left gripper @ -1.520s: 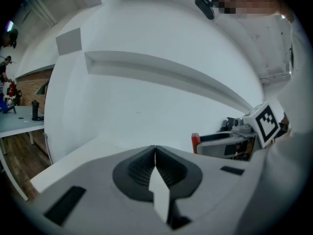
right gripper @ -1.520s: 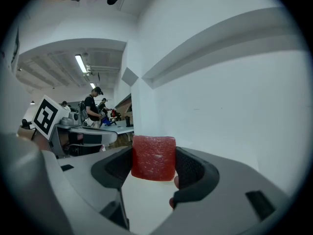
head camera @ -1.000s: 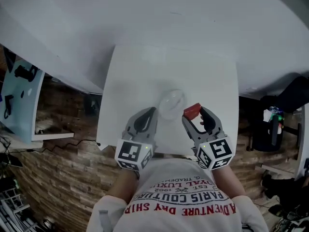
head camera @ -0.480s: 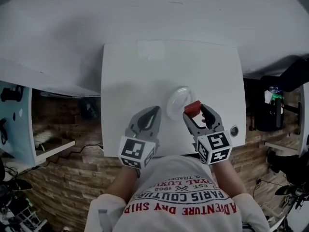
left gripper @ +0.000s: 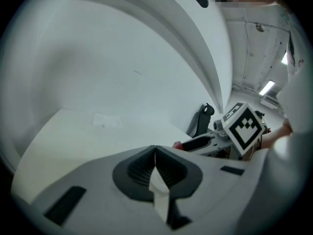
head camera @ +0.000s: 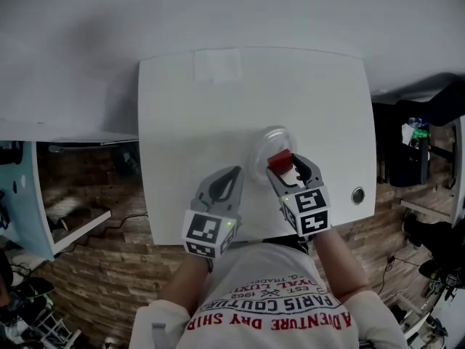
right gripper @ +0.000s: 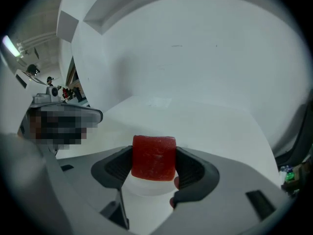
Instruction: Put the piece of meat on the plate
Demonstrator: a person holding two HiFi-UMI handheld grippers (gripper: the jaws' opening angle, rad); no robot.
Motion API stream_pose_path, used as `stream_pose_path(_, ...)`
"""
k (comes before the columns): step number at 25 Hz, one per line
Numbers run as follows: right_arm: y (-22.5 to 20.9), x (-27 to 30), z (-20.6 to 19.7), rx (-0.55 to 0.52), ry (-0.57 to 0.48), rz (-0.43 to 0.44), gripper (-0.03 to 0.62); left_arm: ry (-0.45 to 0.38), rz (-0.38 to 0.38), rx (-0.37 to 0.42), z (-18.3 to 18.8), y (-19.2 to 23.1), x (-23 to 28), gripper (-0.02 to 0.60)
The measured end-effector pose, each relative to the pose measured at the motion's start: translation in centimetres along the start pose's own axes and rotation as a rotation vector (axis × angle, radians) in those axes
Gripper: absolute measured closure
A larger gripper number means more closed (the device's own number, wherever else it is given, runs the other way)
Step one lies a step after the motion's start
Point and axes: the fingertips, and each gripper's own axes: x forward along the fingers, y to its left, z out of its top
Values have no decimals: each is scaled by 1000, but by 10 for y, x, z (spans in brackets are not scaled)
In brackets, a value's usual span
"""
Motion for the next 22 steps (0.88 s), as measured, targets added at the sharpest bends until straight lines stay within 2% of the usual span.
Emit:
stream_pose_path(12,-8,46,-27,-34,157,14,315,71,19,-25,-30,13,21,575)
stream_pose_path(22,-8,54,-29,-20,162,38,315,92,19,-31,-39,7,22,575)
